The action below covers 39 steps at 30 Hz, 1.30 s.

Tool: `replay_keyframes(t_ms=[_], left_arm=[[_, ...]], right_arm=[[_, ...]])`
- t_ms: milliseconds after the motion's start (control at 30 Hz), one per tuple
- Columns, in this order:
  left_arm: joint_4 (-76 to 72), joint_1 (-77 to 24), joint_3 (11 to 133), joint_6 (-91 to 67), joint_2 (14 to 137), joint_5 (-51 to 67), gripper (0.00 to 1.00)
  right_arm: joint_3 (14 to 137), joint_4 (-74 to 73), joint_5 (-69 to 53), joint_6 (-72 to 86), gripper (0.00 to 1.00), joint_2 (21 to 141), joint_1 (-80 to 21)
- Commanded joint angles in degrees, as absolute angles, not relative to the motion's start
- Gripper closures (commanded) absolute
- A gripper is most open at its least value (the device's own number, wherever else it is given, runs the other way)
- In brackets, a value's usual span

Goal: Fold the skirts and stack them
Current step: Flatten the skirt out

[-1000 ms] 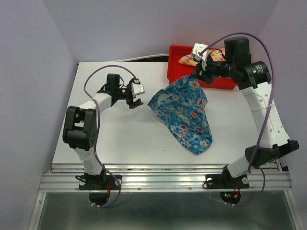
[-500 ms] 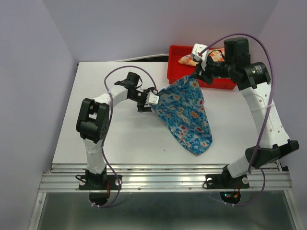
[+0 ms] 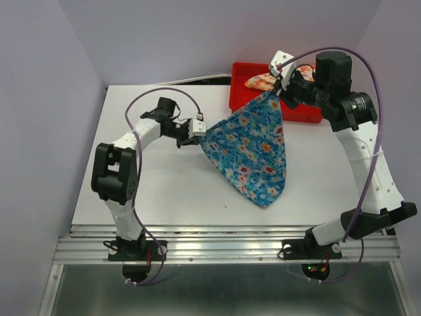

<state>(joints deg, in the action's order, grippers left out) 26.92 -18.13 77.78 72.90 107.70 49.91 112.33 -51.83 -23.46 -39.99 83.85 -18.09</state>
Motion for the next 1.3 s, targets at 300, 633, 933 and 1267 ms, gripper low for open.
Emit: replay_keyframes(t_ms=[300, 633, 933, 1267], left_arm=[[41.3, -4.4, 98.3, 55.0, 88.3, 37.5, 1.0], [38.9, -1.3, 91.4, 53.6, 79.0, 17.9, 1.0], [30.5, 5.3, 100.9, 42.2, 94.1, 11.2, 1.0], [32.0, 7.9, 141.6, 36.6, 118.4, 9.7, 1.0]], right_arm=[[105.1, -31.6, -11.6, -31.0, 0.99, 79.5, -18.1], [96.1, -19.4, -14.8, -24.3, 0.99, 81.6, -18.1], [104.1, -7.5, -16.2, -19.3, 0.99, 99.8, -18.1], [136.2, -3.1, -14.5, -19.0, 0.99, 122.9, -18.1]])
